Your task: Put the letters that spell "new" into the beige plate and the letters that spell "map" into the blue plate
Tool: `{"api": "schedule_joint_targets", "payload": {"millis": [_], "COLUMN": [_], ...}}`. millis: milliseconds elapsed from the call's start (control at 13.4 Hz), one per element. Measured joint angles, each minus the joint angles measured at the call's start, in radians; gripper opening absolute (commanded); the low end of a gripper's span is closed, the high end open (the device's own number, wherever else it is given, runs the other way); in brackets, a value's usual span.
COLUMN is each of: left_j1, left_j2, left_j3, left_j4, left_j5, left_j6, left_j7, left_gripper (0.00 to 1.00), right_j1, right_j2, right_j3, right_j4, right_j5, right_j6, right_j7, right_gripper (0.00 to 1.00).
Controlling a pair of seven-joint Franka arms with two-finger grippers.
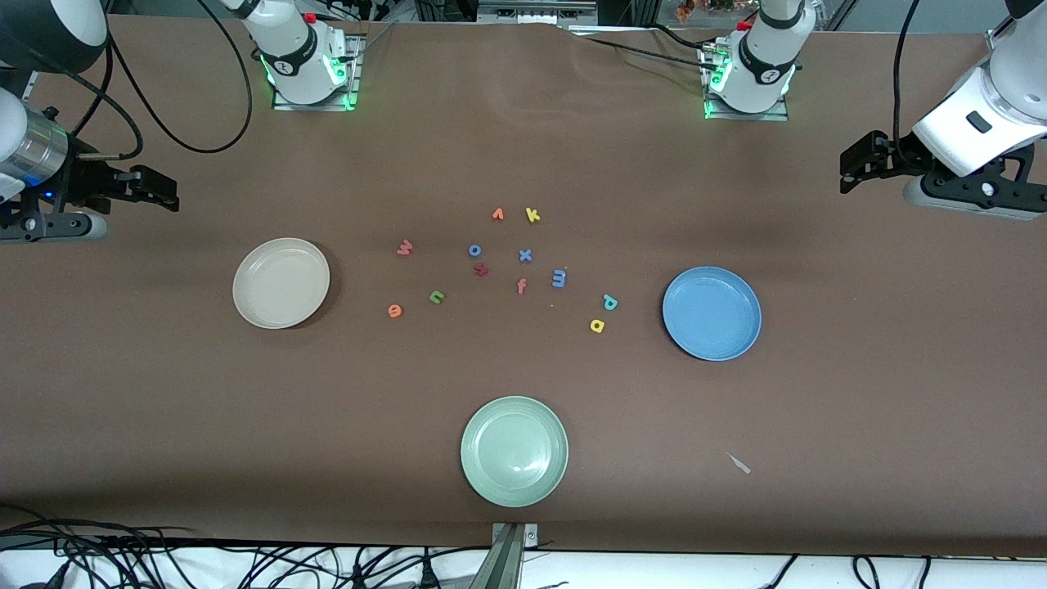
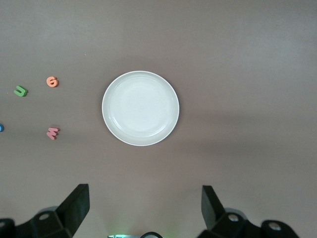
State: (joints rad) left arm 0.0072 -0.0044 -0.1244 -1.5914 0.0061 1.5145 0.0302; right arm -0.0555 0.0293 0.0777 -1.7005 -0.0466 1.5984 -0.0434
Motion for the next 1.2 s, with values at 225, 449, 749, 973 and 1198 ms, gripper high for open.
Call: {"api": "schedule_joint_targets", "payload": {"millis": [225, 449, 749, 973, 1198], "left_j1": [0.000, 0.000, -0.007, -0.013, -0.013], "left_j2": [0.000, 0.000, 0.000, 0.000, 0.000], "left_j3": [0.000, -0.001, -0.006, -0.008, -0.008], "left_j4": [0.000, 0.000, 0.001, 0.001, 0.002], "left_j5": [0.000, 0.000, 0.000, 0.000, 0.000], "left_j6": [0.000, 0.000, 0.002, 0.011, 0.013], "left_j7": [0.000, 0.000, 0.000, 0.000, 0.000], "left_gripper": [1.00, 1.00, 1.00, 1.00, 1.00], "right_j1": [0.000, 0.000, 0.000, 0.000, 0.000], "right_j2": [0.000, 0.000, 0.000, 0.000, 0.000], "right_j3": [0.000, 0.000, 0.000, 0.001, 0.001], "right_j4": [0.000, 0.000, 0.000, 0.000, 0.000], "right_j5": [0.000, 0.000, 0.000, 0.000, 0.000], "right_j6": [-0.003, -0.004, -0.005, -0.005, -0.006], "right_j7": [0.000, 0.000, 0.000, 0.000, 0.000], "right_gripper": [1.00, 1.00, 1.00, 1.00, 1.00]}}
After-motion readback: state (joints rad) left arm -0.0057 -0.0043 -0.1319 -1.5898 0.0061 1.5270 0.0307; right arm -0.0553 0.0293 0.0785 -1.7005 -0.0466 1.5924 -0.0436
